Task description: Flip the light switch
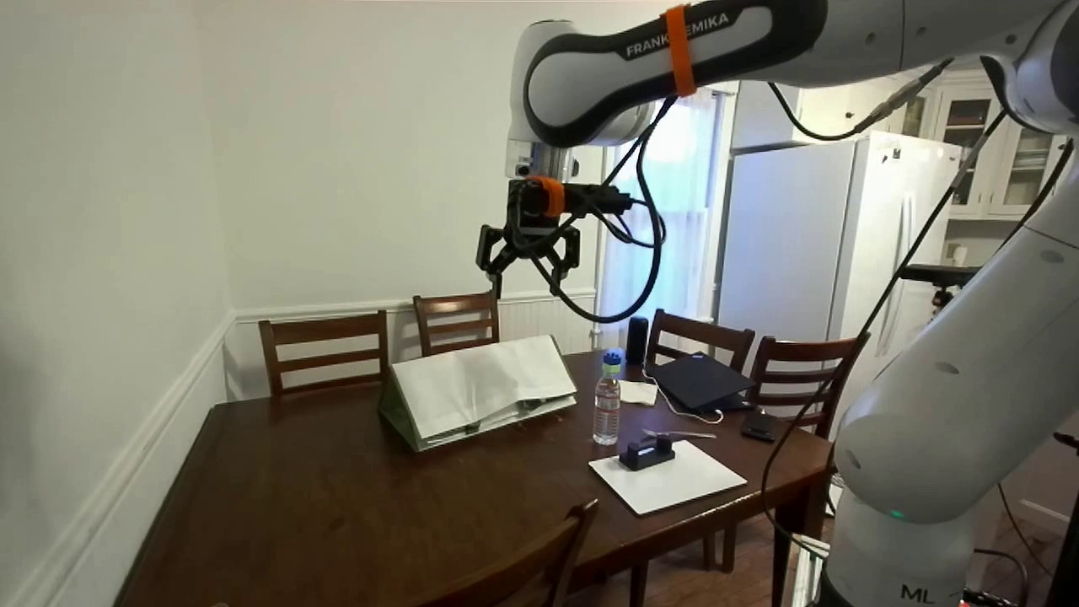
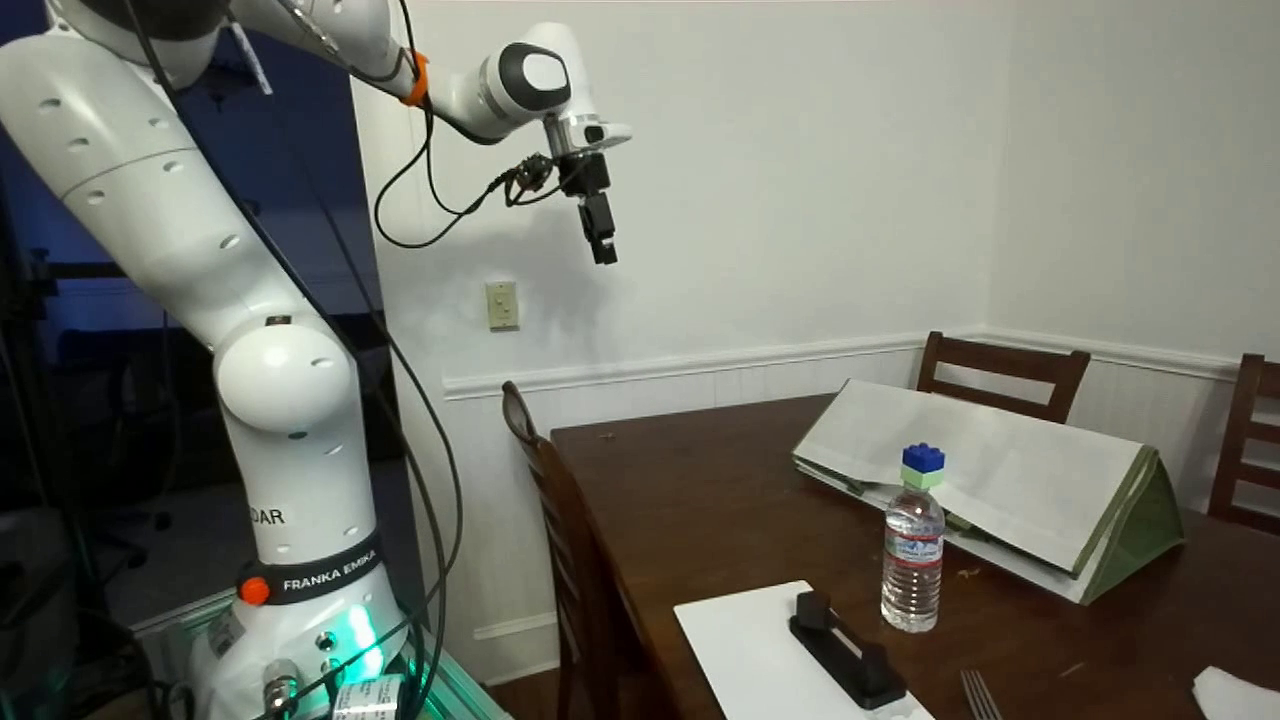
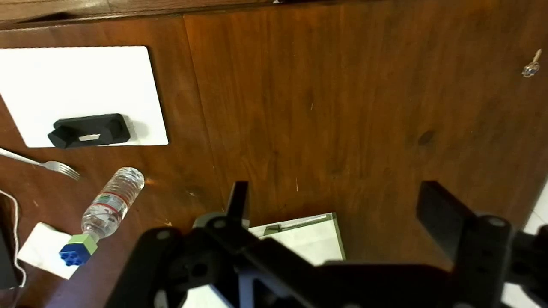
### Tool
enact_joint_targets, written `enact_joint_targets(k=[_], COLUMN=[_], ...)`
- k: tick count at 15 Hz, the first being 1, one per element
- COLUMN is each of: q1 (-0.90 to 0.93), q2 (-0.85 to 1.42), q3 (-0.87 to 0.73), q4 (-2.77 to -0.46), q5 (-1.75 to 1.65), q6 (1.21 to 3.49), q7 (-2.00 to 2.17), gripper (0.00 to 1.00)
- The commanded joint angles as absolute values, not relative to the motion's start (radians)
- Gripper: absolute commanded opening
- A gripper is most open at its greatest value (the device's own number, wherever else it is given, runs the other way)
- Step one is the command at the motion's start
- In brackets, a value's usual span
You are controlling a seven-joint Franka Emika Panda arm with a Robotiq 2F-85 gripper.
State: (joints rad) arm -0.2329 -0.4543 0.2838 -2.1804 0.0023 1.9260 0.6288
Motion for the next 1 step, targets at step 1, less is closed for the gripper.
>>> enact_joint_targets(k=[1], q1=[-0.172], q2=[-0.446], q3=[0.236], q4=[-2.178], q5=[-0.026], q6=[1.923], q7=[0.653], gripper=[1.0])
